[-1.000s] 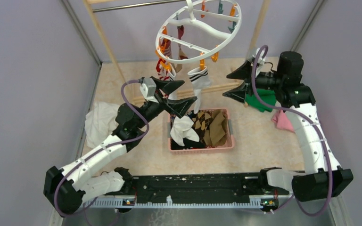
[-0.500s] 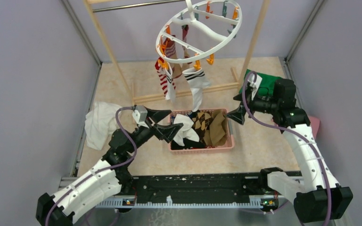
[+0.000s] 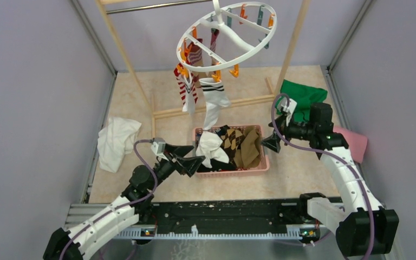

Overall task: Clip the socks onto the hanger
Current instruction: Reset both arms

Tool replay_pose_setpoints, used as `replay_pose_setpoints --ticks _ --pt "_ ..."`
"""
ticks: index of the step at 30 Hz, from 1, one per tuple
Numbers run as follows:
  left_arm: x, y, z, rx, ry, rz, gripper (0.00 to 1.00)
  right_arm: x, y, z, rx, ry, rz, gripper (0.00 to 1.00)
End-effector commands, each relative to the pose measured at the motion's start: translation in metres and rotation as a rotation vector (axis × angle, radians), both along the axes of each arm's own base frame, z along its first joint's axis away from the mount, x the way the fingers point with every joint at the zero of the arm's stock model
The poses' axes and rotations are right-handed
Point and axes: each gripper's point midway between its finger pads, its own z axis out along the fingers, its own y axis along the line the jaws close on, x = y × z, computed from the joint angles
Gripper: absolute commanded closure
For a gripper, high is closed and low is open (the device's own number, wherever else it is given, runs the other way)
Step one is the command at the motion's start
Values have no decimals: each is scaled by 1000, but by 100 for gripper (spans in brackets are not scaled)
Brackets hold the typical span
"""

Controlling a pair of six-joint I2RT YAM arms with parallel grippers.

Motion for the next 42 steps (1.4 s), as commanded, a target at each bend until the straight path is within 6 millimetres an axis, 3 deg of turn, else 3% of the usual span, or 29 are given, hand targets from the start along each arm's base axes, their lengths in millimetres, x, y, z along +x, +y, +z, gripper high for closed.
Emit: replay_pose_setpoints --ticks 1,9,12,17,22,26,32,36,42 --pt "5 2 26 -76 -57 28 2 3 -2 6 -15 -80 14 2" --pt "9 -10 20 -28 -70 -15 2 7 -8 8 -39 -80 -31 2" --pt "9 -13 18 -14 -67 -27 2 19 -11 19 14 -23 -146 1" --pt "13 -11 19 3 -25 -8 2 56 -50 43 -8 -1 -508 1" --pt "30 4 22 135 55 93 2 61 -62 60 -12 -52 -584 1" --pt "30 13 63 187 15 95 2 63 -60 81 44 -55 -605 1" --pt "9 22 109 206 -27 62 2 62 -52 133 123 -75 -589 1" --pt "-4 28 137 153 -73 53 2 53 -42 163 138 -109 -513 1" --pt "-15 37 164 134 -130 64 2 42 -35 189 163 -122 -464 1"
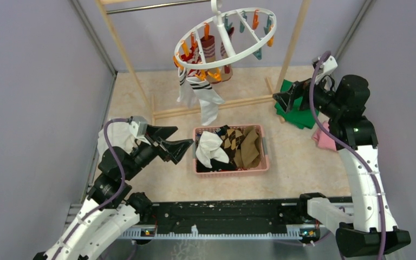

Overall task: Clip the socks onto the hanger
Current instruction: Reset both arms

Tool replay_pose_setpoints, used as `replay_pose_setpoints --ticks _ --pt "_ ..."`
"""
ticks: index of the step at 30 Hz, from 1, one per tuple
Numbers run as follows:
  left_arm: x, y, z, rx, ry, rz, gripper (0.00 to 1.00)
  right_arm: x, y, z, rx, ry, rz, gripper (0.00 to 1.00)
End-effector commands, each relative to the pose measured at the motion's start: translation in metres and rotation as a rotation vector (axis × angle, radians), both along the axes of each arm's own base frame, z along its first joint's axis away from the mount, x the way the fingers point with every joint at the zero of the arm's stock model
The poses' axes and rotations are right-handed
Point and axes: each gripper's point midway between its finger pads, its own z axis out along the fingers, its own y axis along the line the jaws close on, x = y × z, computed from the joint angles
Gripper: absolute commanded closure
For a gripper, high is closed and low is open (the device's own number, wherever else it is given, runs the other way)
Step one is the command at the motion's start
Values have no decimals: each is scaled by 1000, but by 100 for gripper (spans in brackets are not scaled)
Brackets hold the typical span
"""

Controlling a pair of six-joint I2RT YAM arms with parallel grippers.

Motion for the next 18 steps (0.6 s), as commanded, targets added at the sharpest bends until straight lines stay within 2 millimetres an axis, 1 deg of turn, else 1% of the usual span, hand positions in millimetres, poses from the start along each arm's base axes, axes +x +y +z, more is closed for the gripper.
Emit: replay_pose_setpoints --ticks 1,4,7,15,18 --pt "-10 8 22 2 -53 1 2 -13 7 21 26 -7 52 1" --pt "-12 11 29 -2 -79 6 2 -19 7 30 28 -20 56 1" --pt "-13 10 26 4 -78 3 2 -22 5 34 13 -39 49 1" --pt "-17 10 14 -1 -91 -15 2 -23 2 20 12 -11 27 1" --pt "-18 10 8 5 -91 -15 2 -24 1 20 13 -12 25 1"
